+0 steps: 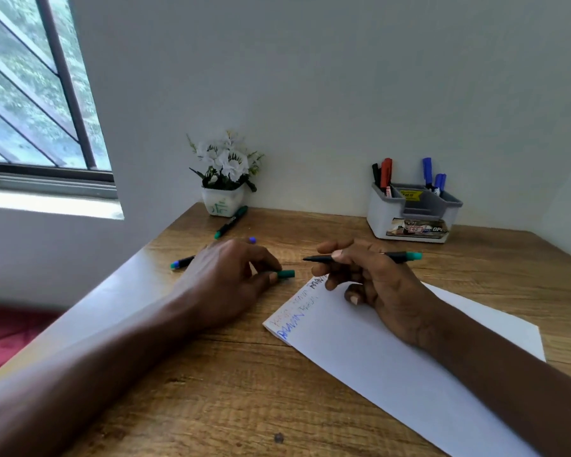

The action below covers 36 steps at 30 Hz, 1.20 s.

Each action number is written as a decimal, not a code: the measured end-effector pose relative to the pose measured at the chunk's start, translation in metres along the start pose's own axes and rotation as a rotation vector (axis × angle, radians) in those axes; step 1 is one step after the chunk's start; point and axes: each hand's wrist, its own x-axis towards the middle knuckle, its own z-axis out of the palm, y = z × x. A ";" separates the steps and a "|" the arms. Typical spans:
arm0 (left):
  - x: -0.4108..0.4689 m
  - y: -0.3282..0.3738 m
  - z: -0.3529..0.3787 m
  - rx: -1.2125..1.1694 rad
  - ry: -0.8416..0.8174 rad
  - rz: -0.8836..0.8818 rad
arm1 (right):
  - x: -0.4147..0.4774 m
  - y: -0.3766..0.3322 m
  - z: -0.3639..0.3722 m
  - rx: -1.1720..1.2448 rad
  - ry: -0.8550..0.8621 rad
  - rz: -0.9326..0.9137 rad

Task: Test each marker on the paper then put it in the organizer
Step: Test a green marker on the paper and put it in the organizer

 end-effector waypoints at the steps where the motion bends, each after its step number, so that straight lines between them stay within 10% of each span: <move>1: 0.000 -0.001 0.001 -0.066 0.031 -0.020 | 0.000 0.000 -0.001 0.018 0.000 0.005; 36: -0.010 0.005 -0.002 -1.197 -0.103 0.113 | -0.014 -0.005 0.018 0.078 -0.087 -0.160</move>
